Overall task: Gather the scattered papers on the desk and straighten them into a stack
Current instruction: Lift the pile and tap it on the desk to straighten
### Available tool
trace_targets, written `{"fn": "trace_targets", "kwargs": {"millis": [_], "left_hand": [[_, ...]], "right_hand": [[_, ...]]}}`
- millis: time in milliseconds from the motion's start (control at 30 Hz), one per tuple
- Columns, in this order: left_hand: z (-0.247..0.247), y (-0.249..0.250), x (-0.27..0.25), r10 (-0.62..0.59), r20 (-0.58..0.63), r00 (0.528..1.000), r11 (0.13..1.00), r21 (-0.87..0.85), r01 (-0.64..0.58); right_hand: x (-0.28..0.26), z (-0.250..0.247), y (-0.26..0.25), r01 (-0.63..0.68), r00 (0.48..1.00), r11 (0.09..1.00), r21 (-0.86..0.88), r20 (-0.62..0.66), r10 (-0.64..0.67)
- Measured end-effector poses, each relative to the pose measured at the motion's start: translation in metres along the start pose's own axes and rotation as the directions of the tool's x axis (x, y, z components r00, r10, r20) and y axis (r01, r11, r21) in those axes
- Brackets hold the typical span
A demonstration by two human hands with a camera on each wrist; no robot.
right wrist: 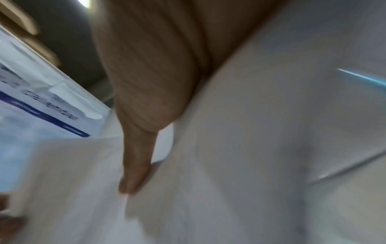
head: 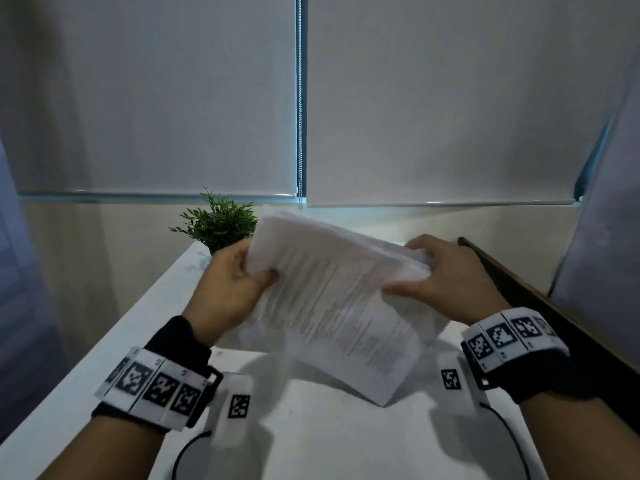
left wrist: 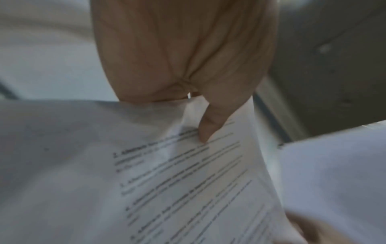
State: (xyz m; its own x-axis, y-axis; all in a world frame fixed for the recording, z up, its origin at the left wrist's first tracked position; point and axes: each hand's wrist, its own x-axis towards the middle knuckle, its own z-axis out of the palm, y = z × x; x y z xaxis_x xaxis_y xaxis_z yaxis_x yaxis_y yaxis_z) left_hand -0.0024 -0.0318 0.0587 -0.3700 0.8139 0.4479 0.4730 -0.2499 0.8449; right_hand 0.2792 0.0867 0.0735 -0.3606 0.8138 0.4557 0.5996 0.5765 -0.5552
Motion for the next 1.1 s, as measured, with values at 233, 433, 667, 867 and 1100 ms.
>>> {"fn": "trace_targets", "kwargs": {"millis": [233, 433, 667, 867, 1100], "left_hand": [[-0.004, -0.057, -0.023, -0.324, 0.045, 0.945, 0.883, -0.344, 0.319], [-0.004, -0.068, -0.032, -0.325, 0.039, 0.945, 0.898, -0.300, 0.321], [0.004, -0.060, -0.034, -0.276, -0.100, 0.956, 0.926, -0.295, 0.237], [0.011, -0.029, -0.022, -0.151, -0.238, 0.959, 0.945, -0.319, 0.070], [0.027, -0.036, -0.016, -0.344, -0.342, 0.875, 0.919, -0.314, 0.239]], "right_hand": [[-0.029, 0.065, 0.061, -0.313, 0.950, 0.558, 0.769, 0.237, 0.206], [-0.022, 0.070, 0.059, -0.184, 0.982, 0.473, 0.862, 0.145, 0.118], [-0.030, 0.066, 0.044, -0.094, 0.993, 0.718, 0.690, 0.017, 0.113], [-0.022, 0.062, 0.022, 0.015, 0.983, 0.734, 0.679, -0.145, 0.114], [-0.034, 0.077, 0.004, -0.151, 0.914, 0.656, 0.740, -0.148, 0.377]]}}
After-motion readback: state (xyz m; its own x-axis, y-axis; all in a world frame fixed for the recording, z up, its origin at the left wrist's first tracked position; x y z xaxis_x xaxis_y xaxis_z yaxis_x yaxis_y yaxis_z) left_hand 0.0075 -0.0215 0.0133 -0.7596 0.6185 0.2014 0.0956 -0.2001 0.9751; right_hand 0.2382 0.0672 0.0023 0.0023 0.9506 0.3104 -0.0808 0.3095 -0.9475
